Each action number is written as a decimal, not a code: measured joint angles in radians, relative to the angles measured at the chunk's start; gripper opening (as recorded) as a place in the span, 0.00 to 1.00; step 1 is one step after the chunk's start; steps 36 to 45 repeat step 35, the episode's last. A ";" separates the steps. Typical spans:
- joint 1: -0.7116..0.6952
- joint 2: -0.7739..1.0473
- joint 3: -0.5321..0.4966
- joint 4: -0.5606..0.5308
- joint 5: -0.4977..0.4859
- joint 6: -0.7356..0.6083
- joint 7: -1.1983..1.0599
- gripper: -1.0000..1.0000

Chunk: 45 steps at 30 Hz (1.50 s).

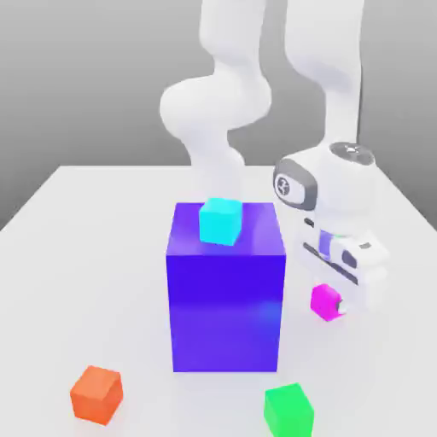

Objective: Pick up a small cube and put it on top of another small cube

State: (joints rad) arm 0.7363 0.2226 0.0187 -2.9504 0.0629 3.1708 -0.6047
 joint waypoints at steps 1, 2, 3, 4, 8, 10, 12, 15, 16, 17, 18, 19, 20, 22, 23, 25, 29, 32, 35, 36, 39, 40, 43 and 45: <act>0.002 0.017 -0.002 0.003 0.000 0.014 0.000 0.00; -0.001 0.008 0.001 0.001 0.000 0.007 0.000 0.00; -0.005 -0.014 0.004 -0.003 0.000 -0.011 -0.001 0.00; -0.008 -0.044 0.008 -0.008 0.001 -0.035 -0.001 0.00; -0.009 -0.182 0.003 -0.033 -0.015 -0.149 0.010 0.00; -0.014 -0.254 0.005 -0.046 -0.036 -0.207 0.026 0.00; -0.037 -0.288 -0.005 -0.028 -0.044 -0.260 0.052 0.00; -0.114 -0.258 -0.041 0.065 -0.034 -0.328 0.114 0.00; -0.139 -0.244 -0.053 0.100 -0.030 -0.350 0.137 0.00; -0.161 -0.229 -0.067 0.136 -0.027 -0.371 0.161 0.00; -0.183 -0.214 -0.078 0.172 -0.025 -0.393 0.185 0.00; -0.204 -0.199 -0.091 0.208 -0.022 -0.414 0.209 0.00; -0.228 -0.183 -0.104 0.244 -0.021 -0.436 0.234 0.00; -0.270 -0.154 -0.132 0.316 -0.018 -0.478 0.285 0.00; -0.288 -0.140 -0.145 0.352 -0.017 -0.500 0.310 0.00; -0.320 -0.111 -0.174 0.424 -0.014 -0.541 0.360 0.00; -0.350 -0.012 -0.193 0.497 0.018 -0.512 0.386 0.00; -0.367 0.078 -0.172 0.506 0.054 -0.433 0.364 1.00; -0.367 0.078 -0.172 0.506 0.054 -0.433 0.364 1.00; -0.367 0.078 -0.172 0.506 0.054 -0.433 0.364 1.00; -0.367 0.078 -0.172 0.506 0.054 -0.433 0.364 1.00; -0.367 0.078 -0.172 0.506 0.054 -0.433 0.364 1.00; -0.367 0.078 -0.172 0.506 0.054 -0.433 0.364 1.00; -0.367 0.078 -0.172 0.506 0.054 -0.433 0.364 1.00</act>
